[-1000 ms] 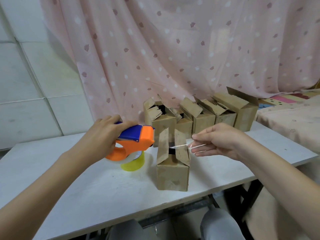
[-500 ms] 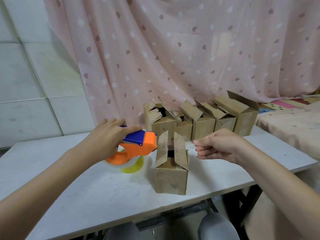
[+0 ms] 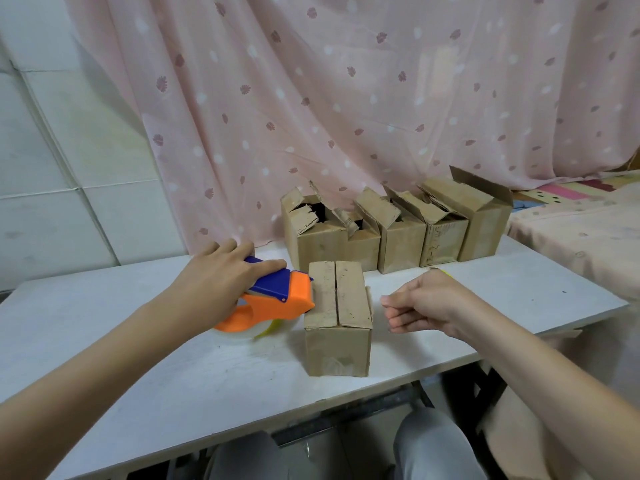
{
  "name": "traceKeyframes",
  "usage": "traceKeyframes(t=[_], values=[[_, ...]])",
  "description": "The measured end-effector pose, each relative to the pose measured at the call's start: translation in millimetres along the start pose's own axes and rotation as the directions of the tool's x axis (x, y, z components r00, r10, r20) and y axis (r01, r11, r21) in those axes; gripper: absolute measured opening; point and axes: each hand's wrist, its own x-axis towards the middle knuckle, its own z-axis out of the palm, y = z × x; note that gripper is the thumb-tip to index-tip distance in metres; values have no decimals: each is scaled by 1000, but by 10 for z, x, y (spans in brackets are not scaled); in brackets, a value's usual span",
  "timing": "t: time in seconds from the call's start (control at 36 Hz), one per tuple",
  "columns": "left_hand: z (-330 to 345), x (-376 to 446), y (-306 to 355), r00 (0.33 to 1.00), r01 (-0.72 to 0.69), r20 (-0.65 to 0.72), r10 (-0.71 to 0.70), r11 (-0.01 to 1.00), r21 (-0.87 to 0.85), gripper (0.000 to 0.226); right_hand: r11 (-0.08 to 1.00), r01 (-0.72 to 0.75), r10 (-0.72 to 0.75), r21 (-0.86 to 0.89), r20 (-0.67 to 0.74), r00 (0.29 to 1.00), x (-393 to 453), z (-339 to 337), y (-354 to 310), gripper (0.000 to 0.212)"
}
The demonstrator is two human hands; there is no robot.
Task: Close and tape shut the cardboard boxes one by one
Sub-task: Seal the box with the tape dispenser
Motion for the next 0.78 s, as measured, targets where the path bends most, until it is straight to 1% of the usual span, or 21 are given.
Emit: traceKeyframes(t=[0.17,0.31,0.39,0.44,0.53,0.58,0.64,0.72,0.78], values=[[-14,4,25,1000,3,15,-4,998,59,90,1000,17,-17,-25,-13,1000,44,69,96,16],[-88,27,82,993,8,118,-17,997,83,83,995,69,-70,-72,-13,997,36,182,162,22],[-107,21,93,994,25,107,-36,995,93,84,992,95,-97,-81,-21,995,20,250,172,24],[-77,13,83,997,20,71,-27,995,99,86,991,85,-88,-103,-31,996,12,279,186,28],[-61,-3,95,998,10,63,-16,995,97,85,965,41,-55,-258,-46,997,5,292,228,46],[-59,5,100,998,16,62,-23,994,108,86,940,21,-44,-342,-58,997,-4,291,248,52],[-88,22,125,997,17,73,-26,993,119,85,926,36,-71,-377,-81,994,-9,287,249,51],[-121,27,171,985,40,163,-60,992,124,84,906,52,-102,-419,-97,990,-17,292,205,48],[-139,4,189,982,65,168,-85,990,121,83,931,27,-60,-364,-81,995,-19,287,179,48]])
